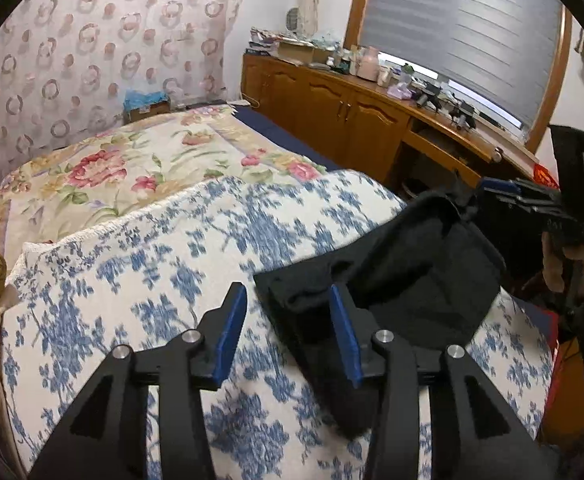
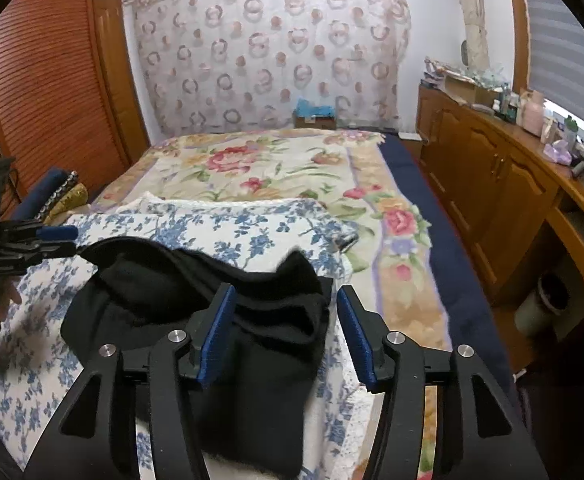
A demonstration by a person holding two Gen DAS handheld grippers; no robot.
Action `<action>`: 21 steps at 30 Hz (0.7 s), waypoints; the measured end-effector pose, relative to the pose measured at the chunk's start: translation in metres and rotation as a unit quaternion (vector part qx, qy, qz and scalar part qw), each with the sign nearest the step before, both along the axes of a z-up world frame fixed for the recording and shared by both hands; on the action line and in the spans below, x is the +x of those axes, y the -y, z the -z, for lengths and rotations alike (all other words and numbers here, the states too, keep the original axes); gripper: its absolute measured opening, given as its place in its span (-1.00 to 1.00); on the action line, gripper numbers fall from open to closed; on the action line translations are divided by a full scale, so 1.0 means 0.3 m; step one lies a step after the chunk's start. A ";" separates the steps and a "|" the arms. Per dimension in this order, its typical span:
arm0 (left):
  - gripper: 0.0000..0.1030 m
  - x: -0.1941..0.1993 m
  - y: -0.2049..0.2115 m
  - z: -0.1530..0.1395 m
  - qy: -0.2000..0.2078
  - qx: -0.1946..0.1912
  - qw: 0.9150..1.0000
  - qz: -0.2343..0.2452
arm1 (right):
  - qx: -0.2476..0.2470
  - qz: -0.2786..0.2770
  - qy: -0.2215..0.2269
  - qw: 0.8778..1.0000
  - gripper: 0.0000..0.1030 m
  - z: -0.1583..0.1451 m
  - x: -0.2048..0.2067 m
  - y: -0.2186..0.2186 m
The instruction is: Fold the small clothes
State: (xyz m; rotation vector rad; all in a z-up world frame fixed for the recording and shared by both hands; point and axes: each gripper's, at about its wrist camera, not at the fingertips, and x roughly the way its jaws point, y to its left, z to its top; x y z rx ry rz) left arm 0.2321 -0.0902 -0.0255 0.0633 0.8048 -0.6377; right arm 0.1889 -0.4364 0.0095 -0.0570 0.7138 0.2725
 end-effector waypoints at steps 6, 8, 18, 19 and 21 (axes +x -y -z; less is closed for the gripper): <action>-0.18 -0.012 0.044 0.067 -0.021 0.028 0.999 0.020 | -0.017 -0.030 -0.030 0.999 0.04 0.074 0.011 -0.012; -0.18 -0.003 0.060 0.078 -0.023 0.032 0.999 0.023 | -0.025 -0.034 -0.040 0.998 0.04 0.106 0.038 -0.019; -0.18 0.129 0.094 0.085 -0.016 0.036 0.999 -0.016 | -0.003 0.000 -0.014 1.000 -0.92 0.096 0.178 0.022; -0.18 0.140 0.090 0.088 -0.014 0.040 0.999 -0.027 | 0.001 0.020 -0.014 1.000 -0.92 0.089 0.193 0.041; -0.18 0.160 0.073 0.092 -0.010 0.043 0.998 -0.051 | 0.000 0.039 -0.009 0.999 -0.92 0.078 0.198 0.060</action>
